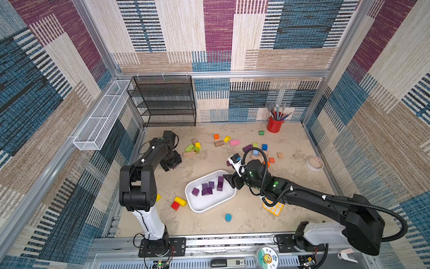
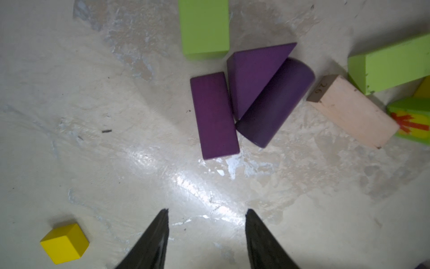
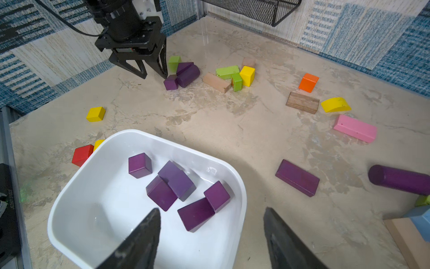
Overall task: Pick purple bricks into the storage bin
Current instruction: Pick up the building block from the center of the board.
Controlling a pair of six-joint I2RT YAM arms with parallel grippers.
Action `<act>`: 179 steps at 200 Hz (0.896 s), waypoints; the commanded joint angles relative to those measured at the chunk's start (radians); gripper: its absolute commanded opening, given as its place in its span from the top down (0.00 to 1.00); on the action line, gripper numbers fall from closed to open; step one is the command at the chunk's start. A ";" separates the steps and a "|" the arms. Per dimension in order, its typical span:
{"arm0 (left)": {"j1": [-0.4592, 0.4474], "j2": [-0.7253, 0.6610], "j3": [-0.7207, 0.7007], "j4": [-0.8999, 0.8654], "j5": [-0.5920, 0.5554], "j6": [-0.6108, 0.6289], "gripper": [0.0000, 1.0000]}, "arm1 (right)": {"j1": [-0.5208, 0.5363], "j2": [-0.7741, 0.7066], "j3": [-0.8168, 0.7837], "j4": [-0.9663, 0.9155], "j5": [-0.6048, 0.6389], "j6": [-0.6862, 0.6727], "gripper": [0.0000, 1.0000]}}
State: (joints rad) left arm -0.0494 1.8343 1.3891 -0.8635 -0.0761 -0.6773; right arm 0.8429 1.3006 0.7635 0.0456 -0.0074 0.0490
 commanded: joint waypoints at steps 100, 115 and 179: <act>0.008 0.165 0.107 0.035 -0.003 -0.037 0.47 | -0.015 -0.003 0.002 -0.013 0.017 0.016 0.26; 0.009 0.175 0.110 0.035 -0.005 -0.036 0.47 | -0.015 -0.001 0.003 -0.014 0.018 0.014 0.26; 0.033 0.189 0.099 0.046 -0.009 -0.022 0.49 | -0.017 0.021 0.008 -0.010 0.016 0.002 0.26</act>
State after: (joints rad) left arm -0.0254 2.0151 1.4883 -0.8238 -0.0757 -0.6811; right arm 0.8268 1.3163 0.7639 0.0235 0.0032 0.0574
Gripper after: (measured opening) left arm 0.513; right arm 0.736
